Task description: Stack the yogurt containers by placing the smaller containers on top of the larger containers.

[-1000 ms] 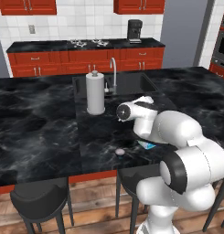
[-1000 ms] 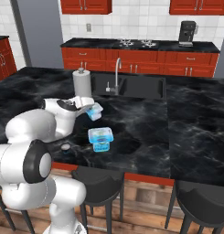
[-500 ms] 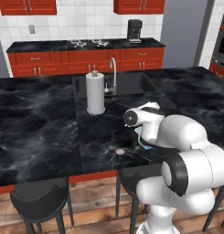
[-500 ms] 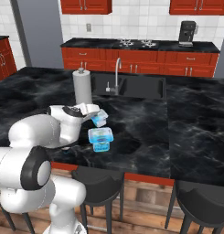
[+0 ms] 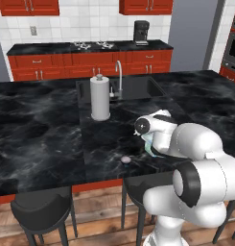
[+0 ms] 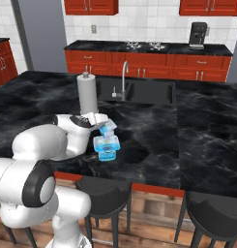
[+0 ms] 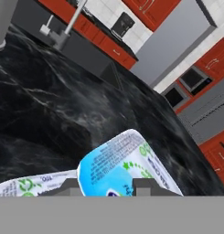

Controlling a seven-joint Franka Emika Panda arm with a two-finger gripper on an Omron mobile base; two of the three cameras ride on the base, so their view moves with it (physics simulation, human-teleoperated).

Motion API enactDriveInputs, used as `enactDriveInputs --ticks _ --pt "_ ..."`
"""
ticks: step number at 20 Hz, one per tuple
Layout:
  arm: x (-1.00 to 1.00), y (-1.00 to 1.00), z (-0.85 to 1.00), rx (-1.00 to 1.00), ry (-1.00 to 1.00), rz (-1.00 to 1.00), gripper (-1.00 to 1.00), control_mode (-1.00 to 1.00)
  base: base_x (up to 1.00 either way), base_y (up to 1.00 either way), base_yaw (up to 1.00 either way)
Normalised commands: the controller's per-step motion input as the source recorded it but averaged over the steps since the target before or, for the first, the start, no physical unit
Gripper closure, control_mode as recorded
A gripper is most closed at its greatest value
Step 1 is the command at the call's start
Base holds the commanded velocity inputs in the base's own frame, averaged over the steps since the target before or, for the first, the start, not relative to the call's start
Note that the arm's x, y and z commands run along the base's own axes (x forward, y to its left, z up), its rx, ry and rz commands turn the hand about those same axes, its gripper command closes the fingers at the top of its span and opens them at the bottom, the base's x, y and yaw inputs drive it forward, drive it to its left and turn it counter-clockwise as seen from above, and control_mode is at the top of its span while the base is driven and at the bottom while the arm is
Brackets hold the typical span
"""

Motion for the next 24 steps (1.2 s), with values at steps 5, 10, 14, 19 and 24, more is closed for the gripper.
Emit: enactDriveInputs --ticks 5,10,14,19,24 --pt "0.0 0.02 -0.12 0.0 0.01 0.0 1.0 -1.0 0.0 0.0 0.0" --pt "-0.02 0.08 -0.14 -0.05 0.03 0.0 1.0 -1.0 0.0 0.0 0.0" --pt "-0.01 0.05 -0.16 -0.06 0.05 0.0 1.0 -1.0 0.0 0.0 0.0" --pt "0.0 0.01 -0.15 -0.04 0.05 0.0 1.0 -1.0 0.0 0.0 0.0" --pt "0.0 0.0 -0.15 0.0 0.03 0.0 1.0 -1.0 0.0 0.0 0.0"
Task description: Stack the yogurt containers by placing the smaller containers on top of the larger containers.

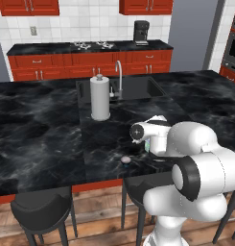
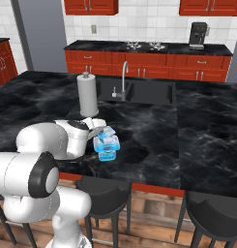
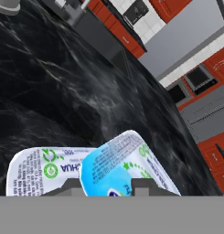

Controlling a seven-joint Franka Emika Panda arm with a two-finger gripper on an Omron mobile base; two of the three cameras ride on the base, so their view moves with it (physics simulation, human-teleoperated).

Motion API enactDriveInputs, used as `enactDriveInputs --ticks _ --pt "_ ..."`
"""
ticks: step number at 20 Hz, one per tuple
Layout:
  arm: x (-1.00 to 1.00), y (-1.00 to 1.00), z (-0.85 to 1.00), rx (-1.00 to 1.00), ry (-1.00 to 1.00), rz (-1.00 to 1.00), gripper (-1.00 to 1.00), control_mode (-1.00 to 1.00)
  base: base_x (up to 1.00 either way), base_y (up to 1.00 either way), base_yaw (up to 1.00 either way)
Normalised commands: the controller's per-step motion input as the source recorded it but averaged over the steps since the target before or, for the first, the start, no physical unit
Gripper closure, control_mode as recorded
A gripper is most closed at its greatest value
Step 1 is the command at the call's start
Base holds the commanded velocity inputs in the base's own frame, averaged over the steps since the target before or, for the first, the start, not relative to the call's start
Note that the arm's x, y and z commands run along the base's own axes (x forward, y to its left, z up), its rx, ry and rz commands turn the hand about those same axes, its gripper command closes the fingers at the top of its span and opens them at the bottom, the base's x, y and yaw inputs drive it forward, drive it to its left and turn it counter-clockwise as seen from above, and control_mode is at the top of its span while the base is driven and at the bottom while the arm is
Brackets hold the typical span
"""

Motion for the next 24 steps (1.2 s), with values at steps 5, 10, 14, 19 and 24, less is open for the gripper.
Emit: enactDriveInputs --ticks 5,10,14,19,24 --pt "0.0 0.0 -0.12 0.0 0.01 0.0 1.0 -1.0 0.0 0.0 0.0" --pt "0.0 0.0 -0.08 0.0 0.0 0.0 1.0 -1.0 0.0 0.0 0.0" --pt "0.05 0.0 -0.08 0.0 0.0 0.0 1.0 -1.0 0.0 0.0 0.0" --pt "0.03 0.0 -0.1 0.0 0.0 0.0 1.0 -1.0 0.0 0.0 0.0" --pt "-0.02 0.0 -0.05 0.0 0.01 0.0 1.0 -1.0 0.0 0.0 0.0"
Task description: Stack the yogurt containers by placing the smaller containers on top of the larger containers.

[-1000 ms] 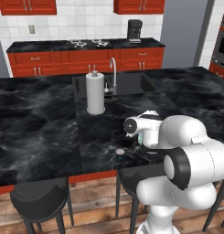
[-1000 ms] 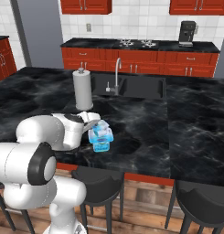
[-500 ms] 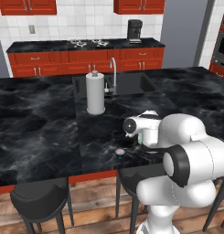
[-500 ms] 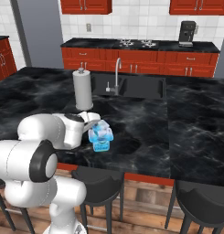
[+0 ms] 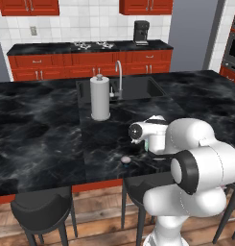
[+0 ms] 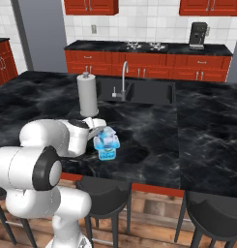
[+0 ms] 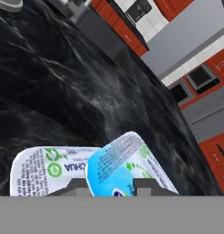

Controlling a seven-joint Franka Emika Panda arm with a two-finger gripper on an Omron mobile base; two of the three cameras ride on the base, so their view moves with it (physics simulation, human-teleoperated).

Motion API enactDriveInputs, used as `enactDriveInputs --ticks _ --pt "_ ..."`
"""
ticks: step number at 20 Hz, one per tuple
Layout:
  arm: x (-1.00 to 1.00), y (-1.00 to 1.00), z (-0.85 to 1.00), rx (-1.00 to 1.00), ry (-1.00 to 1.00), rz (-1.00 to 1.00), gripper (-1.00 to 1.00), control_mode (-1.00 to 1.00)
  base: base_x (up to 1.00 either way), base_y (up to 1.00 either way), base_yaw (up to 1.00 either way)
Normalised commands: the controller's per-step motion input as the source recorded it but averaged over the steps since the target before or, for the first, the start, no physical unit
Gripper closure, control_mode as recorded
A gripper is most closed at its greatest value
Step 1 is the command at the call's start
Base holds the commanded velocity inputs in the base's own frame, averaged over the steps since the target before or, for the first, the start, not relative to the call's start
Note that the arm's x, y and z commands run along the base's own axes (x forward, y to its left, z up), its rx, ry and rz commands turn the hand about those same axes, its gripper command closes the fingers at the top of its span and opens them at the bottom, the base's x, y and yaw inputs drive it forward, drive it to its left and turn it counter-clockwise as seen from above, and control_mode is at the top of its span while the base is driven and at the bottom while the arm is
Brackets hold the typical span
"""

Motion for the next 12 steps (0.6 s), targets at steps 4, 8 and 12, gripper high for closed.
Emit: enactDriveInputs --ticks 4,8,12 --pt "-0.08 0.0 0.0 0.0 0.0 0.0 1.0 -1.0 0.0 0.0 0.0" --pt "-0.1 0.0 -0.01 0.0 0.0 0.0 1.0 -1.0 0.0 0.0 0.0" --pt "0.0 0.0 0.0 0.0 0.0 0.0 1.0 -1.0 0.0 0.0 0.0"
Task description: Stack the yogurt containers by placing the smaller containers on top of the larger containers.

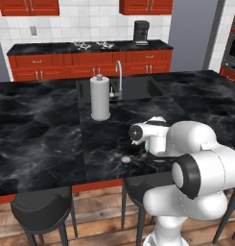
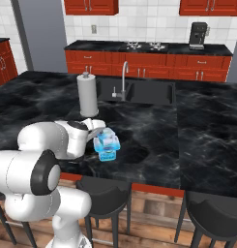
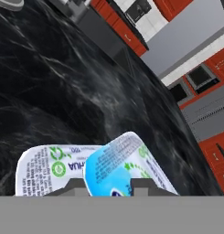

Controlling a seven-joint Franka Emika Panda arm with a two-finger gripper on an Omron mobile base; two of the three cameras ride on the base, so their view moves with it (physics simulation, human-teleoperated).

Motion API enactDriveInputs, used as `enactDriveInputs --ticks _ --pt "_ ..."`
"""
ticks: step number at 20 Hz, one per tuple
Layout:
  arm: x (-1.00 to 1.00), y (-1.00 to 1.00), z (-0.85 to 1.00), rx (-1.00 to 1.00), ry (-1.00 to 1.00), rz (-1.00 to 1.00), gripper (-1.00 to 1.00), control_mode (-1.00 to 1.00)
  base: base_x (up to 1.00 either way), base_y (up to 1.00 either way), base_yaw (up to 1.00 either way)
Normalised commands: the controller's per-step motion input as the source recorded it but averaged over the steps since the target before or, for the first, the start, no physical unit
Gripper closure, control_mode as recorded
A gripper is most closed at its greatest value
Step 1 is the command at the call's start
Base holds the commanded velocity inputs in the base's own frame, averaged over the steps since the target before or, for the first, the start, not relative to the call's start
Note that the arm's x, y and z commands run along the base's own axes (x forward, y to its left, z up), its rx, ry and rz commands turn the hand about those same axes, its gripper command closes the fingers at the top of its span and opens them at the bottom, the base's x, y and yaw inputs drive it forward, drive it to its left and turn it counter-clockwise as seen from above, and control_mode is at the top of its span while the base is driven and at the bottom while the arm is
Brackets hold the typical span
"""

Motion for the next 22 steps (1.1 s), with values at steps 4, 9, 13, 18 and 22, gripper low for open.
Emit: enactDriveInputs --ticks 4,9,13,18,22 --pt "0.0 0.0 0.0 0.0 0.0 0.0 -1.0 -1.0 0.0 0.0 0.0" --pt "-0.01 0.0 0.1 0.01 0.0 0.0 -1.0 -1.0 0.0 0.0 0.0" --pt "-0.05 0.0 0.3 0.01 -0.02 0.0 -1.0 -1.0 0.0 0.0 0.0" --pt "-0.03 0.04 0.45 0.0 0.01 0.0 -1.0 -1.0 0.0 0.0 0.0" --pt "-0.05 0.08 0.57 0.0 0.09 0.0 -1.0 -1.0 0.0 0.0 0.0"
